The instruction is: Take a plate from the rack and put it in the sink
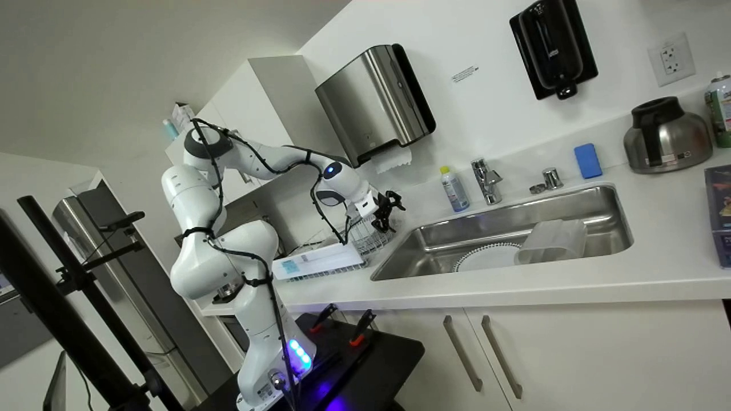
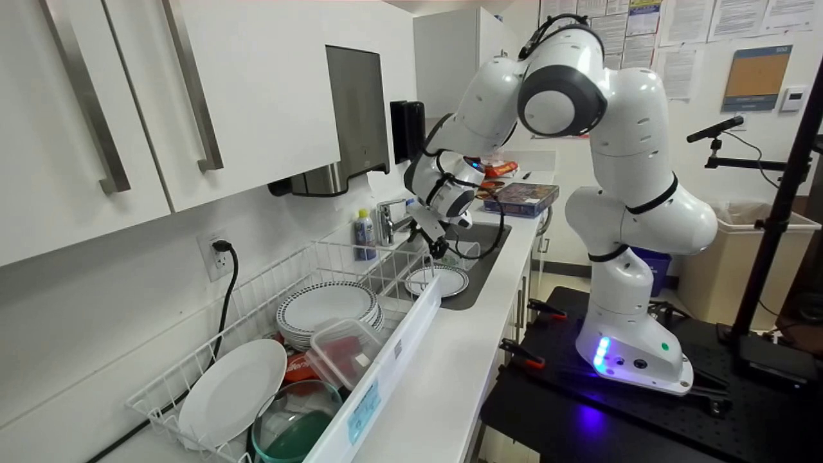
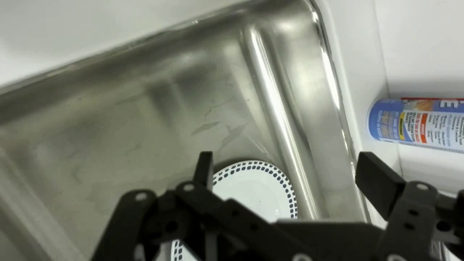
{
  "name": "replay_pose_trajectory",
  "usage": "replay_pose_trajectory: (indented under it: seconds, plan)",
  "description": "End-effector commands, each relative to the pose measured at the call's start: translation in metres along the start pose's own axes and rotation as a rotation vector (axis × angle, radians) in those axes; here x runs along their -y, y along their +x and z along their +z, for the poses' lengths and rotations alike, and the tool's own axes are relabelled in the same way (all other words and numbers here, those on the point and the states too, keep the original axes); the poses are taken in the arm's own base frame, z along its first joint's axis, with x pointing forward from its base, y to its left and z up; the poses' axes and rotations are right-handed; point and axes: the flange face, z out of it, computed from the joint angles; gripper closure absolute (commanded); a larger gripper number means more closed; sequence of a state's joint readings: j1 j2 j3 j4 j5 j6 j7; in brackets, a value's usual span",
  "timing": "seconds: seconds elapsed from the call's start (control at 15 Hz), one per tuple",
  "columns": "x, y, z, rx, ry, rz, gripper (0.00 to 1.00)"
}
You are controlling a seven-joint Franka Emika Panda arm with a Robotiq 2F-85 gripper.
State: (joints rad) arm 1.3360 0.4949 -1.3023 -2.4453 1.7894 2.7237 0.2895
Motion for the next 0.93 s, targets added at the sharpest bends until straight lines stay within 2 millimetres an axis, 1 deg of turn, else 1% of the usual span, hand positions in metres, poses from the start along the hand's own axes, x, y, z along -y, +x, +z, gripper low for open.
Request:
replay_pose_trajectory:
  seconds: [0.0,0.07,0.13,0.2,0.33,0.53,0.6,0.8,0.87]
  plan:
    - [-0.019,0.003,-0.025,0.139,-0.117,-0.099,0.00]
    - [-0.015,0.002,-0.031,0.154,-0.146,-0.149,0.00]
    - [-0.007,0.004,-0.038,0.160,-0.173,-0.192,0.00]
    - [0.001,0.002,-0.050,0.162,-0.193,-0.225,0.00]
    - [0.017,-0.001,-0.081,0.202,-0.212,-0.267,0.00]
    - [0.030,-0.006,-0.132,0.259,-0.250,-0.311,0.00]
    - [0.033,-0.005,-0.145,0.267,-0.265,-0.325,0.00]
    - [0.039,-0.012,-0.170,0.244,-0.307,-0.357,0.00]
    - [0.038,-0.004,-0.150,0.302,-0.276,-0.350,0.00]
